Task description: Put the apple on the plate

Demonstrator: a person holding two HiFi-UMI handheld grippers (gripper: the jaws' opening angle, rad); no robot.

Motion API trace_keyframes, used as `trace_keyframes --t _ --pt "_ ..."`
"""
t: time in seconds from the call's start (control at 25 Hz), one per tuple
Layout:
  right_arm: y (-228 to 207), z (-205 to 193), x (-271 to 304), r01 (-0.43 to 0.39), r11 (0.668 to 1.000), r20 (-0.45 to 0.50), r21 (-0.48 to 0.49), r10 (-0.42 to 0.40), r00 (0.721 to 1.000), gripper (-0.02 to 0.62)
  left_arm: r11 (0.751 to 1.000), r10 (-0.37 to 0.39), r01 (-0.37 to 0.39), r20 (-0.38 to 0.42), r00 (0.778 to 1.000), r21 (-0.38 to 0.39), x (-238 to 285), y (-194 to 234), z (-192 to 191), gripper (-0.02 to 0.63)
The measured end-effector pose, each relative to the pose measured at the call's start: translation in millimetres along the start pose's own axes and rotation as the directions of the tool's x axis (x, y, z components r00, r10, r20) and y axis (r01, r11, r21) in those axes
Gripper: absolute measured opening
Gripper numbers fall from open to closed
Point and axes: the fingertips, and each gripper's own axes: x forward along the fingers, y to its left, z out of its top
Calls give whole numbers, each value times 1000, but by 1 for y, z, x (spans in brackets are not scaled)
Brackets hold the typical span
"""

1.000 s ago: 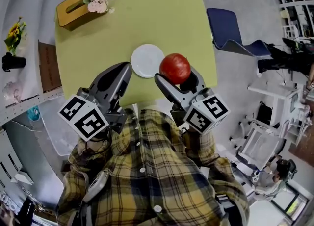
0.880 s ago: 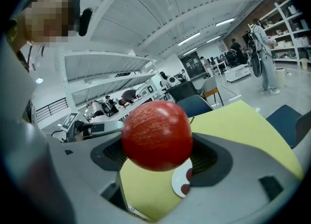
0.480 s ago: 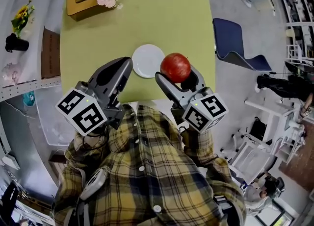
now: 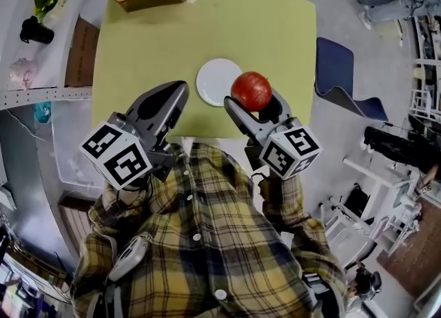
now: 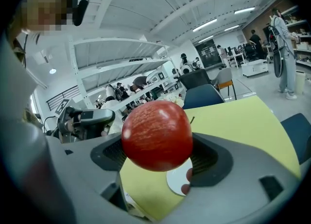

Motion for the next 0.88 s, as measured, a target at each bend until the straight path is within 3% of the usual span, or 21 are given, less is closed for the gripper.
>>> trace_keyframes --t 0.24,0.56,0.88 --pt "-12 -30 26 -21 1000 -93 -17 20 995 358 999 44 -44 -13 999 -26 -5 15 -13 8" --pt "-24 -72 58 -47 998 -201 36 53 978 357 994 70 -73 -46 997 -83 0 36 -31 8" --pt "-41 -94 73 -16 997 -240 76 34 970 357 995 69 -75 -99 993 -58 9 40 -50 8"
